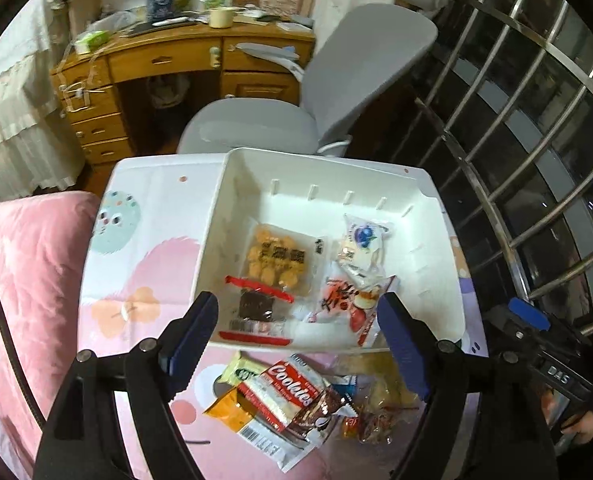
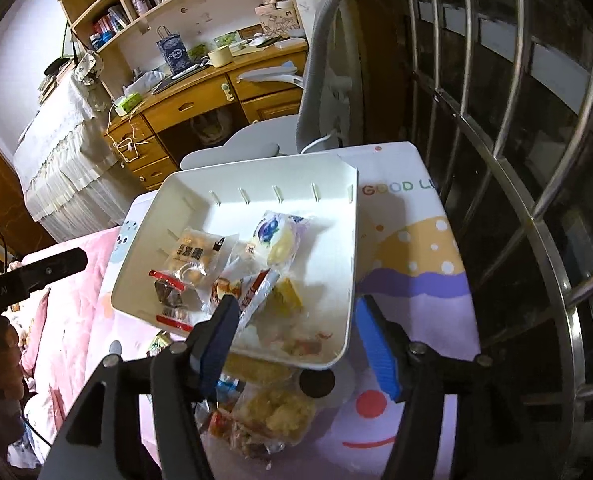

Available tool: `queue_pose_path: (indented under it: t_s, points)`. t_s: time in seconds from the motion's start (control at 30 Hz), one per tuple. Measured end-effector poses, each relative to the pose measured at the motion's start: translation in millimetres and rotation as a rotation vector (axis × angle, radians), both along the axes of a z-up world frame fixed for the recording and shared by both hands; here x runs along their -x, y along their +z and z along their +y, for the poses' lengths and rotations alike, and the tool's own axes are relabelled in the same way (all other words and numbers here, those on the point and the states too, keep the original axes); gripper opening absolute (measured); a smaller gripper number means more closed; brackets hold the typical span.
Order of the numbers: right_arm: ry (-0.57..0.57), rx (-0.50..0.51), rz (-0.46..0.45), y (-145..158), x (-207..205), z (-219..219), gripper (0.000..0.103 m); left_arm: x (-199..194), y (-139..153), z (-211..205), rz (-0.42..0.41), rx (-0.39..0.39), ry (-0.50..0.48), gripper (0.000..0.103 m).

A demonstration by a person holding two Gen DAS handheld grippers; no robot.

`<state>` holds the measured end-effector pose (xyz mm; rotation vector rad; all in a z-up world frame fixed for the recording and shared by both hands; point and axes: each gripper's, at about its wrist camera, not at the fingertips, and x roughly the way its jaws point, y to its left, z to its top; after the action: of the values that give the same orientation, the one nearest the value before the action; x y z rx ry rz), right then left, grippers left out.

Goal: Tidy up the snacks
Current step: 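Carry both snacks over the white tray and open both grippers, then move both tools back over the remaining snacks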

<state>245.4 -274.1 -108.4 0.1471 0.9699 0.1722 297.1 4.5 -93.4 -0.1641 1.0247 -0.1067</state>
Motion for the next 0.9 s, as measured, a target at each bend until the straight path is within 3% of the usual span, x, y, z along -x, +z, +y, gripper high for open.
queue_pose_path:
  t_s: [0.43,0.7,0.9]
  points:
    - [-0.017,-0.131,0.108,-9.5,43.0,-17.7,0.071,75.6,-14.4,20.5,-0.022,0.024,0.148,0.081]
    - [-0.006,-0.223,0.244,-32.3,62.0,-17.4,0.073,116.0,-36.6,27.3,0.013,0.039,0.226,0.081]
    - [0.002,-0.225,0.392,-60.5,68.7,-6.0,0.074,137.8,-62.4,30.2,0.069,0.048,0.266,0.081]
